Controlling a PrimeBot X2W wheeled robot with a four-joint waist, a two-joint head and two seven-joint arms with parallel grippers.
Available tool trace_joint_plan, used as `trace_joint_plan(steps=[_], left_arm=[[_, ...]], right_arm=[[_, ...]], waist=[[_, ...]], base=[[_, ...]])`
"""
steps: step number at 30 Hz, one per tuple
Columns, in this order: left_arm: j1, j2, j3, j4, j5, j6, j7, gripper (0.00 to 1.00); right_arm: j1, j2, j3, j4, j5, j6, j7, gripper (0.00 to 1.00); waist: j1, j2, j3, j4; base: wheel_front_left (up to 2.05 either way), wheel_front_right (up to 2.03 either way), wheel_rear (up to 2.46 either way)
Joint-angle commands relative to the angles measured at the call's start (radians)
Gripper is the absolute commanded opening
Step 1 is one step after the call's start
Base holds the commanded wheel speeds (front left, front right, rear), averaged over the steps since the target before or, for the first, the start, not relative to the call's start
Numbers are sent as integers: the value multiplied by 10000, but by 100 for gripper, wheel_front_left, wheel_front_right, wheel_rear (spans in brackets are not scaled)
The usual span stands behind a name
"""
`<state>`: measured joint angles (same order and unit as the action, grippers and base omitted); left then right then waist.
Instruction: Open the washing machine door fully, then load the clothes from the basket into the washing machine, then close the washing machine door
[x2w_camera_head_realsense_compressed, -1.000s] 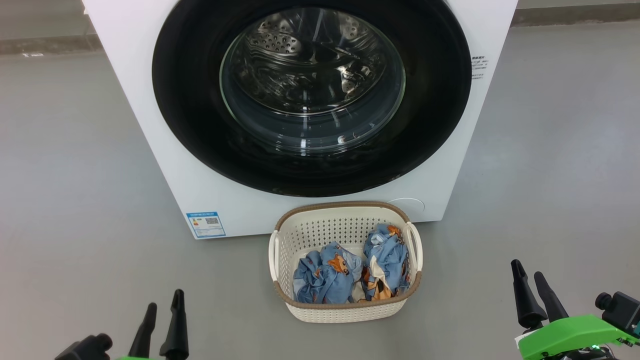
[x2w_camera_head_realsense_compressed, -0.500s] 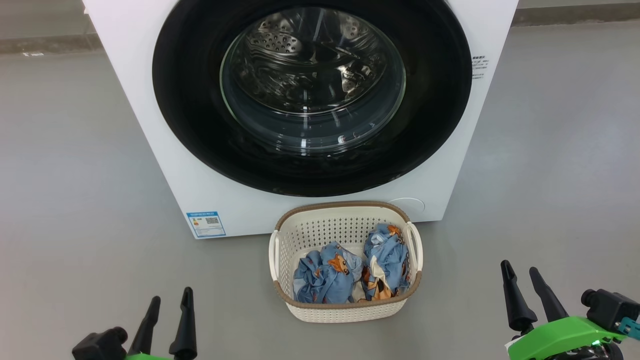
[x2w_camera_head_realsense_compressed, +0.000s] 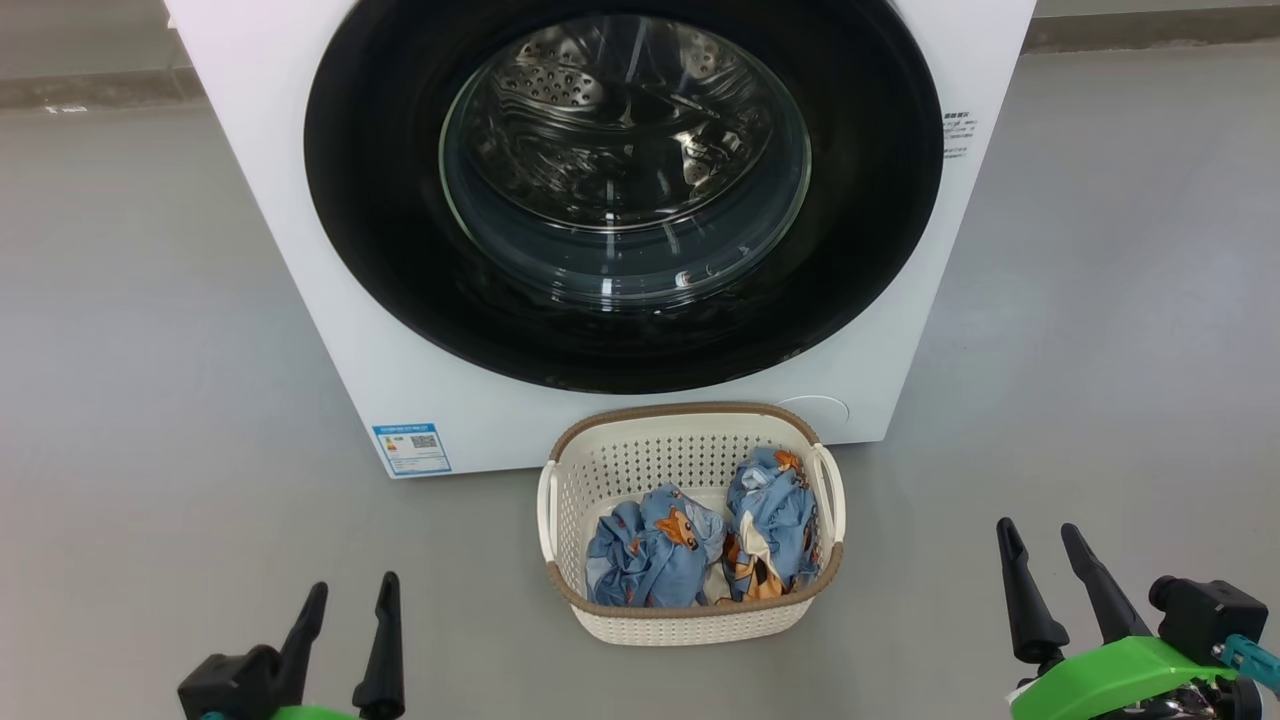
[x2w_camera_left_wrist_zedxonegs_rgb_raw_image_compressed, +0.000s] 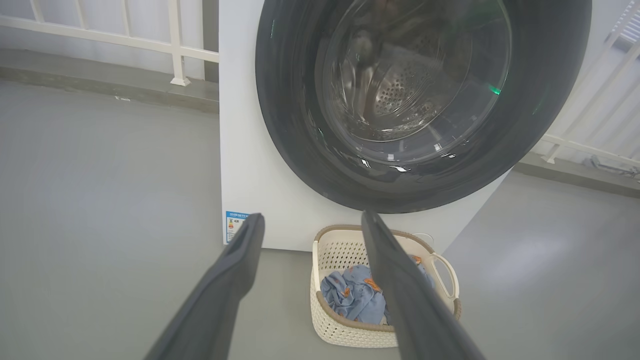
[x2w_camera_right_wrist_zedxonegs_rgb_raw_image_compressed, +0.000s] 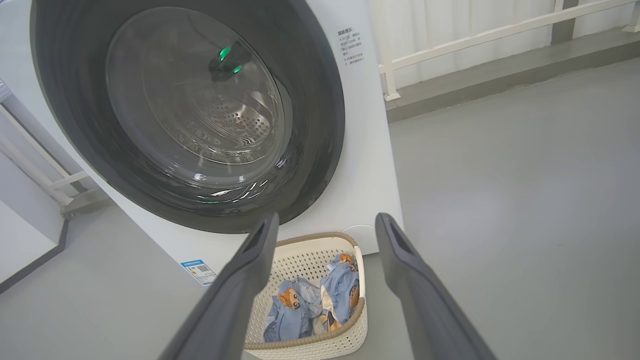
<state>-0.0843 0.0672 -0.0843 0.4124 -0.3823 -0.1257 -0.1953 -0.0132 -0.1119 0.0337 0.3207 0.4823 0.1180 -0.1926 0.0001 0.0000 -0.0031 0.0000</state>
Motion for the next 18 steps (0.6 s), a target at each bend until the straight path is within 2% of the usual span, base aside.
trace_joint_plan(steps=[1,18], left_arm=[[-491,60,252,-153,260,-36,-151,100],[-747,53,324,209,1937,-48,-602,100]], right_arm=[[-179,-193,233,-278,-295,105,-166,100],[-110,-99,-176,-572,-2168,124,-628,100]], waist=[[-1,0,1,-4],[-1,0,22,-39]], base=[[0,0,0],[0,0,0]])
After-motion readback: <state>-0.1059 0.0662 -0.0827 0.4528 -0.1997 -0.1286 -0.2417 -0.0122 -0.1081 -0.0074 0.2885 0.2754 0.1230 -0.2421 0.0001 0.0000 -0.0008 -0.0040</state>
